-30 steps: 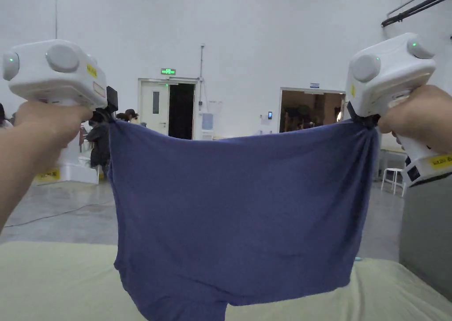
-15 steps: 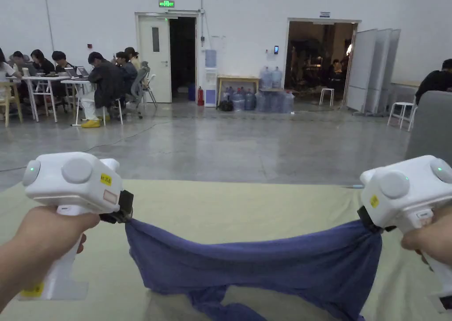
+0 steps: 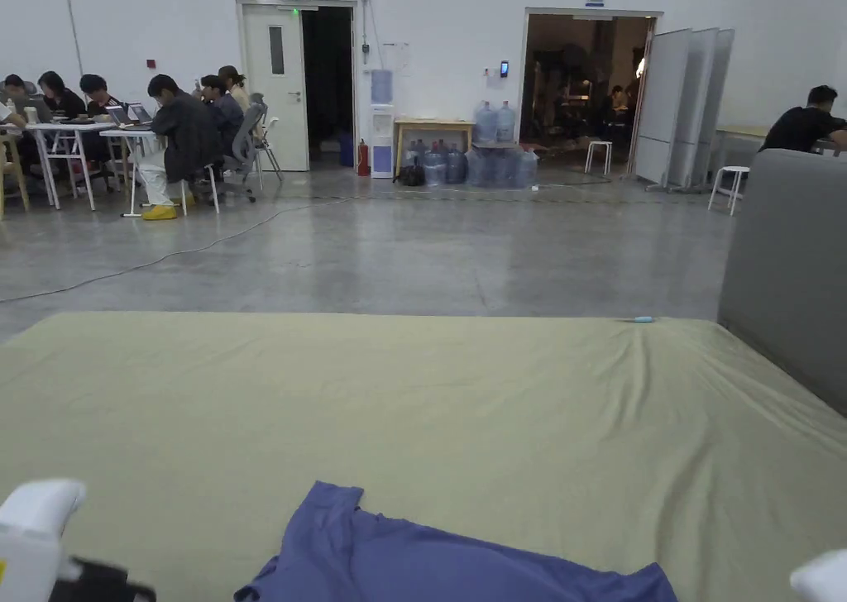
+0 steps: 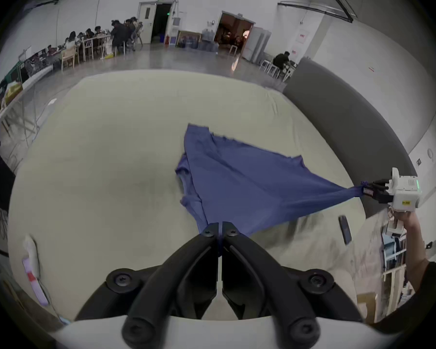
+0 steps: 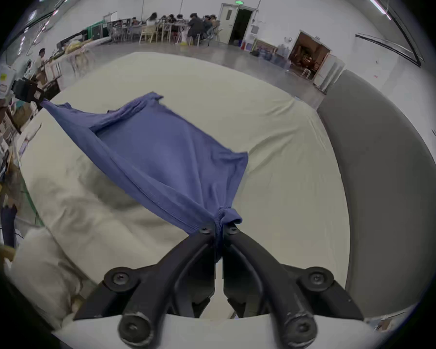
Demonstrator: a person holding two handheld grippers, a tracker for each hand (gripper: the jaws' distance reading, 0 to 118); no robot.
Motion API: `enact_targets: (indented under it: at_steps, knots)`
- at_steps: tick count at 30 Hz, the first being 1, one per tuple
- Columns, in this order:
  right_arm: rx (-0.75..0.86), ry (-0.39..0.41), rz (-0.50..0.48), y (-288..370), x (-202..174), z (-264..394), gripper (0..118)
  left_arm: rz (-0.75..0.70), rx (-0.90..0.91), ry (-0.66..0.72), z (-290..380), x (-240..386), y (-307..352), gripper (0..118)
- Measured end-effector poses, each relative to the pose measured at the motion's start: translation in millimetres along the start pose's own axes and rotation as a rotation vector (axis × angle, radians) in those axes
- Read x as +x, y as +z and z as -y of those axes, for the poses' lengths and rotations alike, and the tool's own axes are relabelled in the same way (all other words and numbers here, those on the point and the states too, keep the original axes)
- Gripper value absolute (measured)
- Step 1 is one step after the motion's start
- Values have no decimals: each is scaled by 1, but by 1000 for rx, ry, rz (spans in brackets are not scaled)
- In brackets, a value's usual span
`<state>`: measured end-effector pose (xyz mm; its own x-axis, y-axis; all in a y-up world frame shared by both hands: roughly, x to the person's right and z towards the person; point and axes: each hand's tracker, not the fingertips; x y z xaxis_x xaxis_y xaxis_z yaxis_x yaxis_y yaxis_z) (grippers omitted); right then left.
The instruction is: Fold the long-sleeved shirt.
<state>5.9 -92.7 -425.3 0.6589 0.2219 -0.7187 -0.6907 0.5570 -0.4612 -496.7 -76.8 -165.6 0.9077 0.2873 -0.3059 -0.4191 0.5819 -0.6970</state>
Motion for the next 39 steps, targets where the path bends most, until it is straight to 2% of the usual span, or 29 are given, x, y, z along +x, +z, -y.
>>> enact_targets:
  at_steps: [6,9,12,19,22,25,30,32,33,34,35,36,37,38,39]
  knots:
    - [-87,-24,-17,1,-30,92,0,32,-81,86,101,-9,10,0]
    - [-148,-80,-51,-6,-38,127,0,50,-118,120,143,-6,14,0]
    - [-175,-74,-37,-11,-56,154,0,47,-140,150,180,-6,14,0]
    - [-256,-100,-34,-34,-69,188,0,-4,-207,178,222,-12,0,0]
    - [-294,-137,-50,-50,-71,199,0,-13,-238,185,236,-30,-23,0]
    - [-319,-140,-43,-63,-78,207,0,-71,-297,161,246,-23,-41,0]
    - [-327,-137,-38,-74,-84,211,0,-89,-332,177,270,-40,-72,0]
    - [-331,-146,-35,-75,-84,207,8,-100,-323,189,266,-44,-73,0]
    - [-330,-139,-20,-74,-86,205,20,-109,-322,189,263,-42,-71,0]
    - [-329,-103,15,-70,-87,202,50,-125,-322,175,259,-39,-68,10]
    - [-333,-73,61,-63,-85,198,74,-164,-297,124,253,-32,-58,46]
    - [-327,-51,59,-54,-82,194,89,-218,-268,67,245,-20,-44,91]
    - [-299,-65,36,-41,-78,190,91,-237,-215,31,239,-14,-35,117]
    - [-241,-96,34,-24,-73,181,91,-225,-125,25,233,-9,-19,113]
    - [-198,-133,41,-10,-68,174,91,-215,-46,36,229,-5,-7,113]
